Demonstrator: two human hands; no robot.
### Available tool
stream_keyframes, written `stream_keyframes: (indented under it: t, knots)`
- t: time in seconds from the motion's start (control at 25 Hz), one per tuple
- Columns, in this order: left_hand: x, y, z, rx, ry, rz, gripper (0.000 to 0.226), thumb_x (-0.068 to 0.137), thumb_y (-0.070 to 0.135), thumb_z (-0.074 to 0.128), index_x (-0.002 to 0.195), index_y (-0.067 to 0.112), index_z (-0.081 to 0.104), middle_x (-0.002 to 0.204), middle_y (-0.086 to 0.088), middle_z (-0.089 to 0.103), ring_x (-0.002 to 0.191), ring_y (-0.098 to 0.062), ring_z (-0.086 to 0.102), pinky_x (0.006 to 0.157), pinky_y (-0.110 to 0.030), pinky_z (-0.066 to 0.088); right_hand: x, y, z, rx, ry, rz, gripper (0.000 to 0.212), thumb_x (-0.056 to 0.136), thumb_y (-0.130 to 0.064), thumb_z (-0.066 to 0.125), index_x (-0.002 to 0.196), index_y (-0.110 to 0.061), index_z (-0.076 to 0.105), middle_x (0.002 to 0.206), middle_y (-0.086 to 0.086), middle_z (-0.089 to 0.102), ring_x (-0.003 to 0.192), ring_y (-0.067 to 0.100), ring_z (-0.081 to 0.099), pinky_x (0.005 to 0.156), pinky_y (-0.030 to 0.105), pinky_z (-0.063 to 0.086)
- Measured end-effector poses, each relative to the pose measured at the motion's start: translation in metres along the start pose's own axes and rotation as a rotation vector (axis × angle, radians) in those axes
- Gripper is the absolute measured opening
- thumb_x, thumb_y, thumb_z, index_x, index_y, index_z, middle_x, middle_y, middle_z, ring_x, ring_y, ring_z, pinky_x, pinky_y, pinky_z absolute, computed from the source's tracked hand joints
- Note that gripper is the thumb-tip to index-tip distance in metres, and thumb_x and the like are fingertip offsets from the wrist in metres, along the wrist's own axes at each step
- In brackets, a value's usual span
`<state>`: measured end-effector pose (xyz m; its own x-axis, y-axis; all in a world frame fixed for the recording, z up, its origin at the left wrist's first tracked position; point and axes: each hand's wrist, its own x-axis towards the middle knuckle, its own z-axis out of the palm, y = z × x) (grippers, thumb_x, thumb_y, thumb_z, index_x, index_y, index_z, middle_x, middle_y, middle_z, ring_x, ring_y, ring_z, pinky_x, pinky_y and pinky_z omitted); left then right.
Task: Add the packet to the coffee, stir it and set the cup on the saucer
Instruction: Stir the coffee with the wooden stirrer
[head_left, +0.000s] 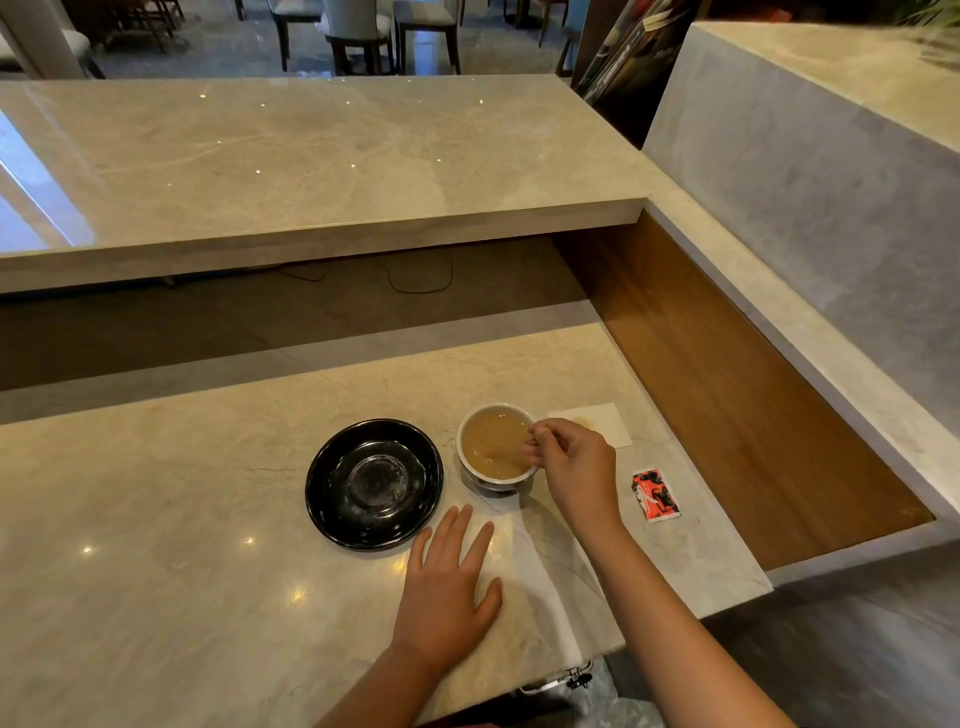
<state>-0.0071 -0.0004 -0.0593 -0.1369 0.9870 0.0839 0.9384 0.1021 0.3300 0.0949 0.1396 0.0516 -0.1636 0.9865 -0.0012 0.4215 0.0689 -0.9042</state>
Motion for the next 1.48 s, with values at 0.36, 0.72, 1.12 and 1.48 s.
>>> stream_keyframes:
  t: [0.36,0.72,1.12,1.48]
  knots:
    - [0.001,0.0,0.001,-0.006,0.016,0.018,0.055,0.08,0.04,0.055,0.129,0.016,0.054,0.139,-0.016,0.047,0.13,-0.031,0.039,0.102,-0.055,0.029,0.0,0.006,-0.007,-0.266,0.101,-0.264,0.015,0.091,-0.004,0.052,0.086,-0.006,0.066,0.078,0.013,0.073,0.071,0.028,0.065,0.064,0.037,0.052]
    - [0.0,0.0,0.0,0.012,0.023,0.03,0.055,0.078,0.04,0.057,0.128,0.016,0.055,0.138,-0.016,0.049,0.129,-0.03,0.04,0.102,-0.055,0.027,-0.01,0.004,-0.022,-0.401,0.035,-0.273,0.017,0.091,-0.006,0.05,0.084,-0.004,0.065,0.073,0.018,0.071,0.066,0.031,0.063,0.06,0.038,0.051]
    - [-0.002,0.0,-0.001,-0.029,0.047,0.047,0.055,0.078,0.035,0.059,0.129,0.014,0.055,0.138,-0.017,0.048,0.129,-0.032,0.039,0.103,-0.054,0.027,-0.01,0.009,-0.031,0.064,0.022,0.088,0.019,0.091,-0.004,0.051,0.082,-0.006,0.068,0.068,0.009,0.069,0.067,0.022,0.071,0.063,0.028,0.06]
    - [-0.002,-0.001,-0.001,-0.045,0.042,0.054,0.055,0.083,0.041,0.042,0.129,0.013,0.054,0.139,-0.017,0.047,0.13,-0.031,0.037,0.106,-0.048,0.023,0.003,0.015,-0.074,0.161,0.119,0.113,0.023,0.091,-0.003,0.05,0.078,-0.008,0.068,0.066,0.007,0.069,0.058,0.008,0.069,0.053,0.015,0.056]
